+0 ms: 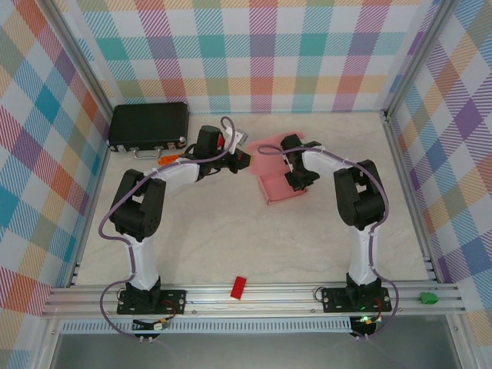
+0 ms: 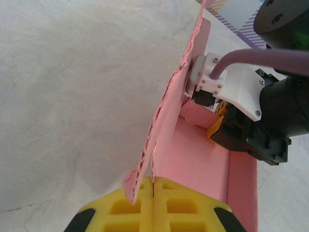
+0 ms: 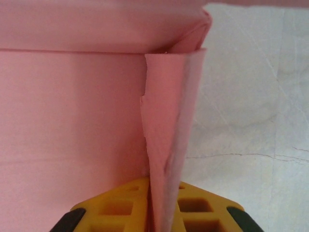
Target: Fold the paper box
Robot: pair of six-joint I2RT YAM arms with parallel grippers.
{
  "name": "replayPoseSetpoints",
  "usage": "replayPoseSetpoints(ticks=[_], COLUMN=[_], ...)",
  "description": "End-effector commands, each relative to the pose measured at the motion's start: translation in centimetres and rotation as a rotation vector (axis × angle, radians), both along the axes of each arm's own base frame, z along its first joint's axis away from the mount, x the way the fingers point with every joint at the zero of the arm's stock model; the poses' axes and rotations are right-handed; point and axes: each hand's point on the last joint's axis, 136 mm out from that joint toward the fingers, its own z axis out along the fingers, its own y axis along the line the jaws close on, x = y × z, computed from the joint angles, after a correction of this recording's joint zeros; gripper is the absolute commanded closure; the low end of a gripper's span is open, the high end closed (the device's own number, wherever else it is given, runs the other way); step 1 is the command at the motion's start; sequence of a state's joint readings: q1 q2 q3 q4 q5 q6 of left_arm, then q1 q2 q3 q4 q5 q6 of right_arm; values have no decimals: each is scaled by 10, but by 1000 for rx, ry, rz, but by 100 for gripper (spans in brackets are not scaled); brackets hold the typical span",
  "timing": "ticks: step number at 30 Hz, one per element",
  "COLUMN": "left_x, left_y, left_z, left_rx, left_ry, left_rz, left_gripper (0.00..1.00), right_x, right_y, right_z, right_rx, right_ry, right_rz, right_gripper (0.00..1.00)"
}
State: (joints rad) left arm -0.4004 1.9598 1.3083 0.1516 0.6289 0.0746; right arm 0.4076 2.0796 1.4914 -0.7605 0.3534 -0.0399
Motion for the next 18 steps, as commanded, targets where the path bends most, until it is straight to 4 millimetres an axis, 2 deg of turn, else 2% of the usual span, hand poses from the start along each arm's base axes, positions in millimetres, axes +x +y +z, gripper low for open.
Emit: replayPoseSetpoints(ticks=[1, 8, 11, 18], left_x=[5, 5, 5, 4], left_y=[-3, -2, -2, -2], left_z=[10, 10, 11, 11], left_rx=[-15, -11, -12, -13], left_ry=[-31, -32, -31, -29], left_rz=[-13, -9, -10, -13], left_gripper=[100, 100, 100, 100], right_x=[-38, -38, -36, -24], right_y=[-27, -31, -19, 11], right_z=[-29, -31, -27, -1], right_rx=[-139, -166, -88, 106], right_ry=[176, 175, 159, 78], right_rz=[-17, -29, -41, -82], right_gripper=[84, 82, 80, 78])
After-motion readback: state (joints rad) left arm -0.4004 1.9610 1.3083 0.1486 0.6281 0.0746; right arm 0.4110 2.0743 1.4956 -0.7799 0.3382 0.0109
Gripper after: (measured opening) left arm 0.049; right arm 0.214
